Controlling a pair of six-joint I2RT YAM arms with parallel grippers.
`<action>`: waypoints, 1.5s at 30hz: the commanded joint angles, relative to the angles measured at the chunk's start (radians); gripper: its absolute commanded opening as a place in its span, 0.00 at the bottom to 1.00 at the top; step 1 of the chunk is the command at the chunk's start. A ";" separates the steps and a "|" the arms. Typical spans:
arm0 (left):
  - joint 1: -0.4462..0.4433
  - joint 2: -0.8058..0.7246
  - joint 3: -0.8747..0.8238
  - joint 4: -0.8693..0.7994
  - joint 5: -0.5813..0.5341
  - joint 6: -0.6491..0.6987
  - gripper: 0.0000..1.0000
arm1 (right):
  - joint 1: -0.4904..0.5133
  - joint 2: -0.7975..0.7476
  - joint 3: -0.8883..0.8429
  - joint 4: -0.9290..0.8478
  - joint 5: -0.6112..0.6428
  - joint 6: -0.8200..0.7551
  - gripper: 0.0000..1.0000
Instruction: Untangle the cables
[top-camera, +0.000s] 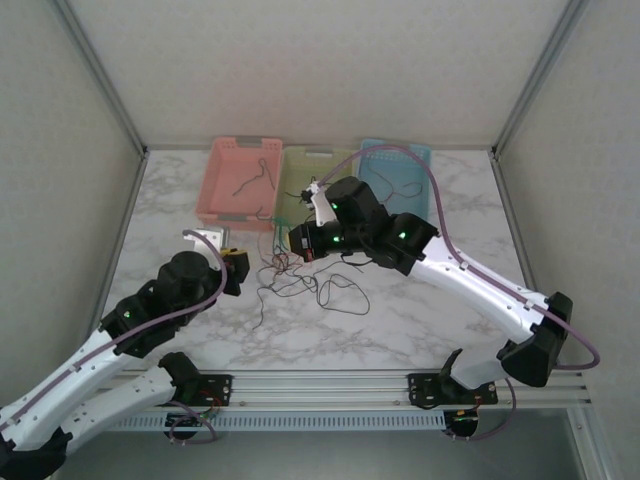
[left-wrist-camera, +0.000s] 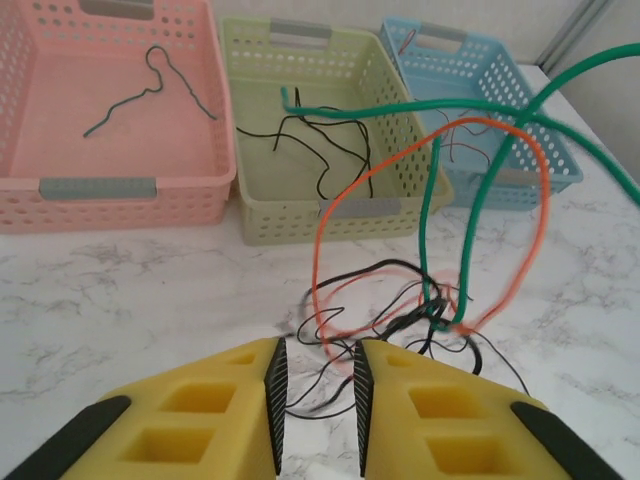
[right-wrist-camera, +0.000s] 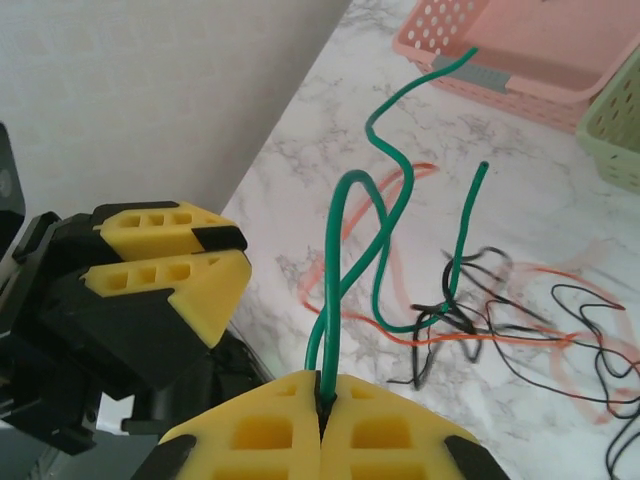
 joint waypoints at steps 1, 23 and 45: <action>-0.002 -0.008 -0.020 -0.037 -0.030 -0.032 0.27 | -0.005 -0.042 -0.013 -0.018 0.014 -0.050 0.00; -0.002 -0.035 -0.091 0.145 0.275 -0.040 0.74 | -0.024 -0.063 0.057 0.069 -0.130 0.015 0.00; -0.002 0.103 -0.142 0.334 0.328 -0.021 0.67 | -0.023 -0.092 0.048 0.188 -0.174 0.176 0.00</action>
